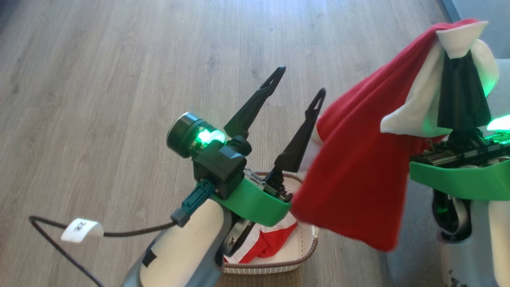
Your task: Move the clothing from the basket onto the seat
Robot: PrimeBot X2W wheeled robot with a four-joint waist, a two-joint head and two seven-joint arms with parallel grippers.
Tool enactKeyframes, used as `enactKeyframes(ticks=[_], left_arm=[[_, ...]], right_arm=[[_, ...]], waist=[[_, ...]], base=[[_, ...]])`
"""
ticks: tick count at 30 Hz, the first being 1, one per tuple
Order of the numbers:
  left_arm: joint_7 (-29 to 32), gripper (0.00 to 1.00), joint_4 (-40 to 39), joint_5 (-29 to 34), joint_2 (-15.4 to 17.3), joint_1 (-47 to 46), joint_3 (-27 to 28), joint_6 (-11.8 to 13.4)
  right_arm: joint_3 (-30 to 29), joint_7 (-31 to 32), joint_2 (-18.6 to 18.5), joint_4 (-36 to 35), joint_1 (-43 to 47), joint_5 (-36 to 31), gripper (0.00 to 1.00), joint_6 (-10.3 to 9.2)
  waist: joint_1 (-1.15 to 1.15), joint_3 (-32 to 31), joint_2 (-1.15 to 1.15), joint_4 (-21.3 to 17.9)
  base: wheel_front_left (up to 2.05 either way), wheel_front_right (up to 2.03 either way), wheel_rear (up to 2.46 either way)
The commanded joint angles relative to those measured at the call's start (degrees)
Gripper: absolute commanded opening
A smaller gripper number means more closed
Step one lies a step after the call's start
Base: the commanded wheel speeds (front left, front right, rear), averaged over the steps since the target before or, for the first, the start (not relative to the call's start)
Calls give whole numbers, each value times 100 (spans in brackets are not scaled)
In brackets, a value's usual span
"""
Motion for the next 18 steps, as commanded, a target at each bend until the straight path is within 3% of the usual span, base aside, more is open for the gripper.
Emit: enactKeyframes(ticks=[1,9,18], left_arm=[[-27,100,-121,67,50,-120,273,-28],[-27,100,269,303,50,169,651,-145],[-27,100,875,758,50,644,747,-869]], right_arm=[[70,-13,66,-163,-286,-22,0,-1],[10,-13,66,-134,-326,-82,0,-1],[-113,-13,66,-167,-423,-169,0,-1]], waist=[[0,-1,0,4],[0,7,0,-13],[0,22,0,-7]], base=[[0,0,0],[0,0,0],[0,0,0]])
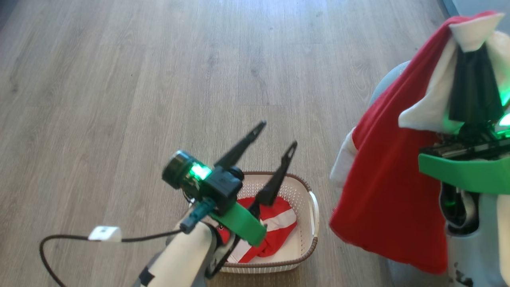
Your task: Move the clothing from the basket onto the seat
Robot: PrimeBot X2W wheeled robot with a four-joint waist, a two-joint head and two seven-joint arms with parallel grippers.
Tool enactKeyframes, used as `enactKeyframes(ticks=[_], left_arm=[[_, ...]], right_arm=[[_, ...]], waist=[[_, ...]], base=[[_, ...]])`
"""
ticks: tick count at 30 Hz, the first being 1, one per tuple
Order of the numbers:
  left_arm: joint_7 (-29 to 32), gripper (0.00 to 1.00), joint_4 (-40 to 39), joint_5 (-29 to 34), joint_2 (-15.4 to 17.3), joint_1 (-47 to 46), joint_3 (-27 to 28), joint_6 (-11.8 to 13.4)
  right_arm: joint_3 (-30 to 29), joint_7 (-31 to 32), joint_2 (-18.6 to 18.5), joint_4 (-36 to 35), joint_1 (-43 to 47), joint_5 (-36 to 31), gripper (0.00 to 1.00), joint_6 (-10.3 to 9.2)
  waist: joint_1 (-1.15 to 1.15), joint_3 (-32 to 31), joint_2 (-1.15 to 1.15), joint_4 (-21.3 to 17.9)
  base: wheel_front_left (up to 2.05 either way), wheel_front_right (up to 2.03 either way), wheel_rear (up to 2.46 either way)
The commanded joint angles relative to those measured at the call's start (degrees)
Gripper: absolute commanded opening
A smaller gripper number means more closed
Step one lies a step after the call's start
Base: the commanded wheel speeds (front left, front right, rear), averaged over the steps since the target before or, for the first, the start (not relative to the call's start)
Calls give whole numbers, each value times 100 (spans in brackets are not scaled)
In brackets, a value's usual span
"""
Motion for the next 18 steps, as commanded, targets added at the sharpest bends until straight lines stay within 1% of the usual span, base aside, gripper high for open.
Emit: enactKeyframes(ticks=[1,4,9,10,16,18], left_arm=[[-28,100,-115,48,44,-128,164,-78],[-28,100,57,90,44,-12,109,-232],[-28,100,360,206,44,119,142,-315],[-28,100,499,235,44,169,50,-353],[-28,100,947,113,44,285,113,-386],[-28,100,1120,-189,44,360,269,-390]], right_arm=[[94,-13,64,-217,-343,-48,0,-1],[51,-13,64,-232,-376,-83,0,-1],[-49,-13,64,-283,-425,-103,0,-1],[-68,-13,64,-310,-446,-98,0,-1],[-53,-13,64,-366,-466,-118,0,-1],[-44,-13,64,-373,-464,-120,0,-1]], waist=[[0,4,0,0],[0,11,0,-4],[0,6,0,-25],[0,0,0,-47],[0,-10,0,-81],[0,-13,0,-94]], base=[[0,0,0],[0,0,0],[0,0,0],[0,0,0],[0,0,0],[0,0,0]])
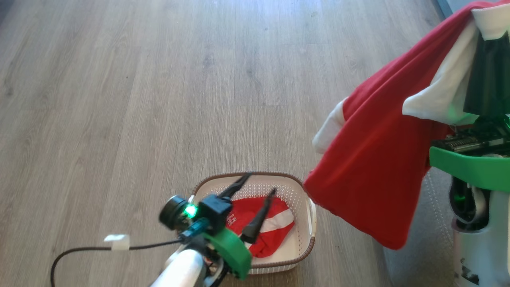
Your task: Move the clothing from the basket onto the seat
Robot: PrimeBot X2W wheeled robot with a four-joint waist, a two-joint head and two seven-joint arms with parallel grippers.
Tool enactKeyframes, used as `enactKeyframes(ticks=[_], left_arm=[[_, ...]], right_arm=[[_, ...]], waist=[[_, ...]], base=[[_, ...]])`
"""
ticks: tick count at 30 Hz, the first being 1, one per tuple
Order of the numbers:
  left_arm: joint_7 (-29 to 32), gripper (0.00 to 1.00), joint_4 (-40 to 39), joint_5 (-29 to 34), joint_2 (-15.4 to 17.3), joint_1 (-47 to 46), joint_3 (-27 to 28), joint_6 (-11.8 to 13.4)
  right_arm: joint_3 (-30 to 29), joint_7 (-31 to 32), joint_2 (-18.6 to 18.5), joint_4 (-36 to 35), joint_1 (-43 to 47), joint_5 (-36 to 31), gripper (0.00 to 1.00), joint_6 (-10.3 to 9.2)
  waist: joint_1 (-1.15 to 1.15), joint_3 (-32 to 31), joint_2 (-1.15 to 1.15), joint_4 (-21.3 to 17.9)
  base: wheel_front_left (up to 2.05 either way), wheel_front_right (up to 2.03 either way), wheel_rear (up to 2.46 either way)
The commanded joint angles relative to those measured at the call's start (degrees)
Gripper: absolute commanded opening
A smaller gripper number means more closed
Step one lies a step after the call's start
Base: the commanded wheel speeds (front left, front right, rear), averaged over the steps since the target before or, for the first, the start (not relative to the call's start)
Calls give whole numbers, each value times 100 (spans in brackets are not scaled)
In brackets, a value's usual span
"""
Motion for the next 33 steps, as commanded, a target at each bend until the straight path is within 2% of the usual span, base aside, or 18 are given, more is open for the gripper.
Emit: enactKeyframes(ticks=[1,26,33], left_arm=[[-29,100,-109,-57,41,-159,259,-3],[-29,100,-147,-214,41,-120,319,-7],[-29,100,-195,-183,41,-117,364,-7]], right_arm=[[143,-13,62,-208,-316,-28,0,-1],[113,-13,62,-144,-252,-21,0,-1],[75,-13,62,-137,-359,-174,0,-1]], waist=[[0,-2,0,-16],[0,8,0,-28],[0,110,0,-198]], base=[[0,0,0],[0,0,0],[0,0,0]])
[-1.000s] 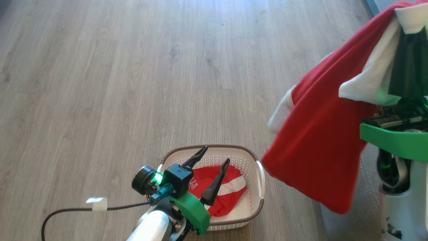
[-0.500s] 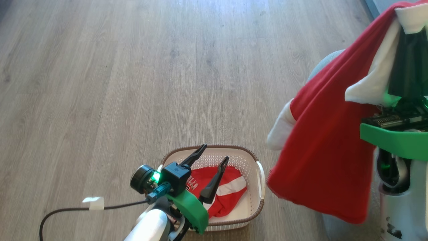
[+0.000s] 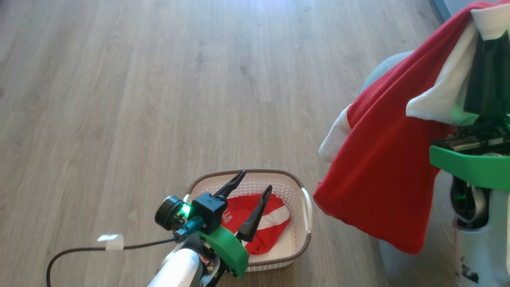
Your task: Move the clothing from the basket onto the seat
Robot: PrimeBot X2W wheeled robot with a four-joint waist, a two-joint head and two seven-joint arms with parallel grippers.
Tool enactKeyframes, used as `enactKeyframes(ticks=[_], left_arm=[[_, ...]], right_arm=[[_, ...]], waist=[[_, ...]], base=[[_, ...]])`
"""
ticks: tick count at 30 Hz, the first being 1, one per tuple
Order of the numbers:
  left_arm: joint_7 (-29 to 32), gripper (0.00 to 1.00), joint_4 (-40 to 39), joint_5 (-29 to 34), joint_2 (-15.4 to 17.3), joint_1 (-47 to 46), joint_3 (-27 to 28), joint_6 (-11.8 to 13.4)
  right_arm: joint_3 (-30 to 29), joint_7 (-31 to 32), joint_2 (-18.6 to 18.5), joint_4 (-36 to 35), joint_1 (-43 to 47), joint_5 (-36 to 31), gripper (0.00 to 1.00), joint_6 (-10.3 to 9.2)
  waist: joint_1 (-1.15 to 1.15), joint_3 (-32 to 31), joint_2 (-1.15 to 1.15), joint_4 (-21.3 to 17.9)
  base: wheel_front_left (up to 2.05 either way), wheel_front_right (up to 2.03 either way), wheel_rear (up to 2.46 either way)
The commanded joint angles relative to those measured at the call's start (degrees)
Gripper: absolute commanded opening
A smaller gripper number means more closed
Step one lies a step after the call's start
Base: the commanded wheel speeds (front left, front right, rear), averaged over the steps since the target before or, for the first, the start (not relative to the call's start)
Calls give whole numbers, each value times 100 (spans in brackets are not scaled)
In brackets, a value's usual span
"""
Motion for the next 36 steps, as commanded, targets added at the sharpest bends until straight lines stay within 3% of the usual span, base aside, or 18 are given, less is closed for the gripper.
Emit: enactKeyframes(ticks=[1,9,27,36], left_arm=[[-29,100,-234,9,11,-161,225,-6],[-29,100,-279,73,11,-219,264,-6],[-29,100,-337,290,25,-445,251,-6],[-29,100,-356,336,32,-611,164,-6]], right_arm=[[111,-13,62,-174,-366,-49,0,-1],[-32,-13,62,-202,-478,-142,0,-1],[-551,-13,62,-422,-454,-192,0,-1],[-758,-13,62,-520,-465,-142,0,-1]], waist=[[0,61,0,-114],[0,234,0,-655],[0,795,0,-2282],[0,1051,0,-2672]], base=[[0,0,0],[0,0,0],[0,0,0],[0,0,0]])
